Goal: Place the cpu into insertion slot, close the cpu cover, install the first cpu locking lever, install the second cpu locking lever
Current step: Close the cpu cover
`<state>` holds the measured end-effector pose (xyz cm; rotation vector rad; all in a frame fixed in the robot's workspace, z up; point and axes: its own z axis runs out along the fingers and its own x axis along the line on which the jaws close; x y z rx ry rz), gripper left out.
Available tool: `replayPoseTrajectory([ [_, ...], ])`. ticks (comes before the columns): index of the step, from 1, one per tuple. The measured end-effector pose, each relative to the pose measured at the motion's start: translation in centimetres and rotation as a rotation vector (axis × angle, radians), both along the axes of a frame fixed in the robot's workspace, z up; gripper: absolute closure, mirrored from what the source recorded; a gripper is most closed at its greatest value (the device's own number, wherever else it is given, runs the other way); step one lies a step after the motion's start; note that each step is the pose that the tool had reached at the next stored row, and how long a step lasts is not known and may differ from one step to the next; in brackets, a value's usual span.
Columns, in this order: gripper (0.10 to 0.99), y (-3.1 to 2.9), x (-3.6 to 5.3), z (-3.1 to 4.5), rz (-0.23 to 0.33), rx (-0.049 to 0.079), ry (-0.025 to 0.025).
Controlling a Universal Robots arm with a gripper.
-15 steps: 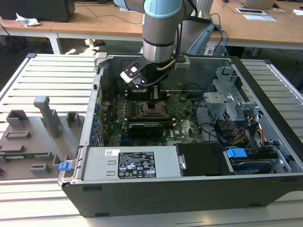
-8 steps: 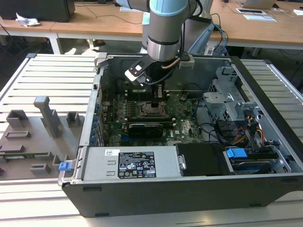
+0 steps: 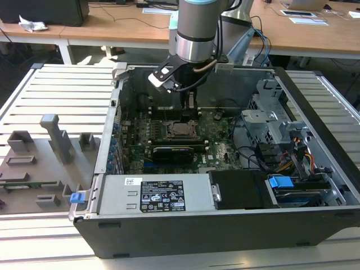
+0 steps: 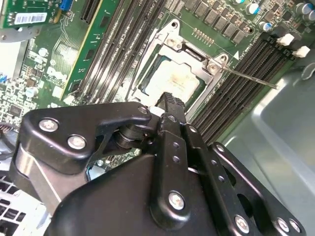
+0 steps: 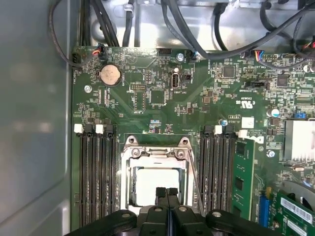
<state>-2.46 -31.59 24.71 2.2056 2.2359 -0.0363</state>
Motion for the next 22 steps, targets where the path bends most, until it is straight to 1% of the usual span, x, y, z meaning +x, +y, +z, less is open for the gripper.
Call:
replayPoseTrajectory([
  [2,0.98,0.0,0.03,0.59,0.0,0.0,0.0003],
  [6,0.98,0.0,0.09,2.0,0.0,0.0,0.0011],
  [8,0.98,0.0,0.1,2.39,0.0,0.0,0.0014],
  [10,0.98,0.0,0.13,3.19,0.0,0.0,0.0019],
  [11,0.98,0.0,0.13,3.42,0.0,0.0,0.0019],
  [13,0.98,0.0,0.13,3.66,0.0,0.0,0.0019],
  [22,0.98,0.0,0.13,3.71,0.0,0.0,0.002],
])
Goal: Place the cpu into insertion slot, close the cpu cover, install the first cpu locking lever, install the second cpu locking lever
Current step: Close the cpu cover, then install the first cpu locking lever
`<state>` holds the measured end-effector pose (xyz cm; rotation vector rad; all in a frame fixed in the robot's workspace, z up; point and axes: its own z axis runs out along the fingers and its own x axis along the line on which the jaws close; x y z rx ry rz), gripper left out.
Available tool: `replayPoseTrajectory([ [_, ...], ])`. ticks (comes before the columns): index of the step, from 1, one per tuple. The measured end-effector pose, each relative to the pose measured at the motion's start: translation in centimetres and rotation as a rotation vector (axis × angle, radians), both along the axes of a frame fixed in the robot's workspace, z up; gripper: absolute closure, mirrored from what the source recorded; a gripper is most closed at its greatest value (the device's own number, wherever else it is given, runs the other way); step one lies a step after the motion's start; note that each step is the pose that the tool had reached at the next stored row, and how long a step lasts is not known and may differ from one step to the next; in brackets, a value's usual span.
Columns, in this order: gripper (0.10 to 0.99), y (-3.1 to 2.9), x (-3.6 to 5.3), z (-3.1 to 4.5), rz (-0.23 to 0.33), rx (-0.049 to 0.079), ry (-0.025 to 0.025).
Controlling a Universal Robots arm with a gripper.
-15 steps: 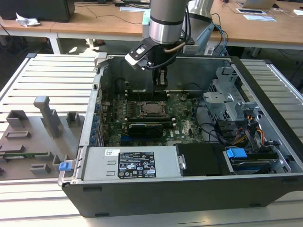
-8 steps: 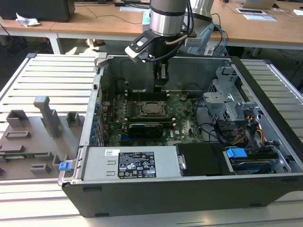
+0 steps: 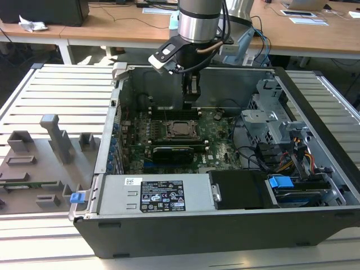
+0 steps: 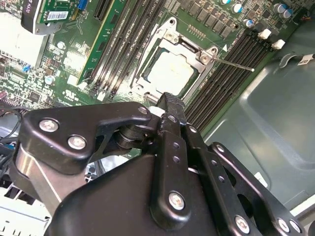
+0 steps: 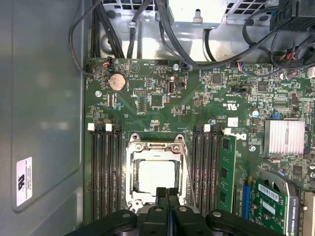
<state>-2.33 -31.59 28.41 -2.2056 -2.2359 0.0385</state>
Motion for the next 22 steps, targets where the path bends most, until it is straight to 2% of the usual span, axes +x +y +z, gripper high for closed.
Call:
replayPoseTrajectory([
  [6,0.98,0.0,0.0,0.02,0.001,0.0,0.0001],
  [9,0.98,0.0,0.0,0.02,0.046,0.0,0.0001],
  [18,0.98,0.0,0.0,0.02,0.252,0.0,0.0001],
  [19,0.98,0.0,0.0,0.02,0.313,0.0,0.0001],
  [22,0.98,0.0,0.0,0.02,0.419,0.0,0.0],
])
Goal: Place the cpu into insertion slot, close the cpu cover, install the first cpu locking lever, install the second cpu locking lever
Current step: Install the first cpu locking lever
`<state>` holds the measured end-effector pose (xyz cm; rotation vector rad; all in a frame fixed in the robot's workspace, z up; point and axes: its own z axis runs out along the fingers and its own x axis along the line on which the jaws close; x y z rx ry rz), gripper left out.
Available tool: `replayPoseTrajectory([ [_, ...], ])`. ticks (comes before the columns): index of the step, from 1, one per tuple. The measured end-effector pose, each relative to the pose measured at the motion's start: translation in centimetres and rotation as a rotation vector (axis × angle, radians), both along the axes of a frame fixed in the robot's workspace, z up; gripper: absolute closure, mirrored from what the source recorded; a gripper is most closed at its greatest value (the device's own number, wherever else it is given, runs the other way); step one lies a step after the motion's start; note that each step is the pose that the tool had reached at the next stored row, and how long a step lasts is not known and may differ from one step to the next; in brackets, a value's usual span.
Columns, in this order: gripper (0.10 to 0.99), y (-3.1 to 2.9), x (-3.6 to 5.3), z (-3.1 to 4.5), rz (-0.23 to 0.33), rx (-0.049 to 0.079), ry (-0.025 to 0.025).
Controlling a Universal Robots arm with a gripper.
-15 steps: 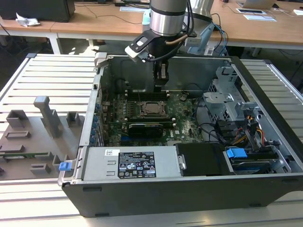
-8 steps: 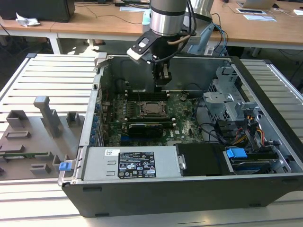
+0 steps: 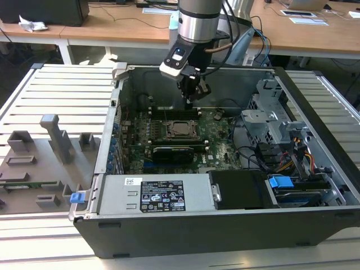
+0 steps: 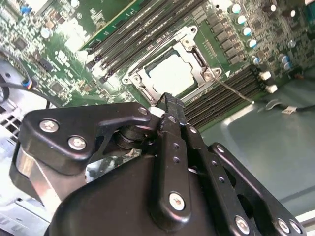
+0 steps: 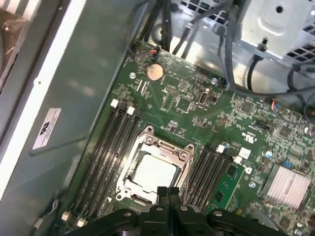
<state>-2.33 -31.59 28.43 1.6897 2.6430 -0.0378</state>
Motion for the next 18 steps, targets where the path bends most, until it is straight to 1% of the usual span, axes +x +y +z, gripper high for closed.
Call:
replayPoseTrajectory([
  [2,0.98,0.0,0.0,0.0,0.034,0.0,0.0],
  [4,0.98,0.0,0.0,0.0,0.082,0.0,0.0],
  [5,0.98,0.0,0.0,0.0,0.095,0.0,0.0],
  [6,0.98,0.0,0.0,0.0,0.124,0.0,0.0],
  [11,0.98,0.0,0.0,0.0,0.216,0.0,0.0],
  [13,0.98,0.0,0.0,0.0,0.263,0.0,0.0],
  [14,0.98,0.0,0.0,0.0,0.302,0.0,0.0],
  [18,0.98,0.0,0.0,0.0,0.374,0.0,-0.0001],
])
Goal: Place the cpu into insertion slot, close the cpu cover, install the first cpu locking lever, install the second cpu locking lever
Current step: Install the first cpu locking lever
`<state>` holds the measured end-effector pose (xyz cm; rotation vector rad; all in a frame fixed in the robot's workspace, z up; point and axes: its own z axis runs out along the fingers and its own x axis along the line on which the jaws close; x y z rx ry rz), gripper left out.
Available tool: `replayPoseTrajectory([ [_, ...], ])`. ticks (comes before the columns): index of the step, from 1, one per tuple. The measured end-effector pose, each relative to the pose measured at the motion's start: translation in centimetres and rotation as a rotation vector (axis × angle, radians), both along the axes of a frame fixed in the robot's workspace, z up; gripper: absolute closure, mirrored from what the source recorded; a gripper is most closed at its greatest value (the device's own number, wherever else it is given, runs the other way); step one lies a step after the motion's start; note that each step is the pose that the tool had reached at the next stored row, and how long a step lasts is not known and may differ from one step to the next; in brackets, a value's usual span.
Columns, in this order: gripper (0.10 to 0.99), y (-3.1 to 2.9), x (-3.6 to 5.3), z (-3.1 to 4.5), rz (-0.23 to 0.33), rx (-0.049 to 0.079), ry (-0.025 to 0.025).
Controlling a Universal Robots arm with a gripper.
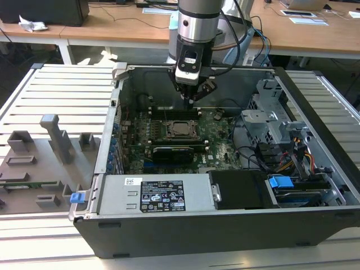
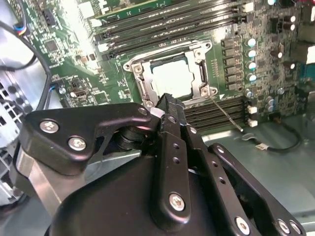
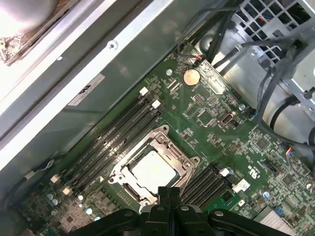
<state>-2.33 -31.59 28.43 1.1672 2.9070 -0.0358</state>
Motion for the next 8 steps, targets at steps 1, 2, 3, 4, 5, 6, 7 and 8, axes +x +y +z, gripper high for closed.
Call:
replayPoseTrajectory([
  [1,0.98,0.0,0.0,0.0,0.014,0.0,0.0],
  [2,0.98,0.0,0.0,0.0,0.036,0.0,0.0],
  [3,0.98,0.0,0.0,0.0,0.056,0.0,0.0],
  [4,0.98,0.0,0.0,0.0,0.068,0.0,0.0],
  [5,0.98,0.0,0.0,0.0,0.098,0.0,0.0],
  [6,0.98,0.0,0.0,0.0,0.123,0.0,0.0],
  [7,0.98,0.0,0.0,0.0,0.147,0.0,0.0001],
  [8,0.98,0.0,0.0,0.0,0.157,0.0,0.0],
])
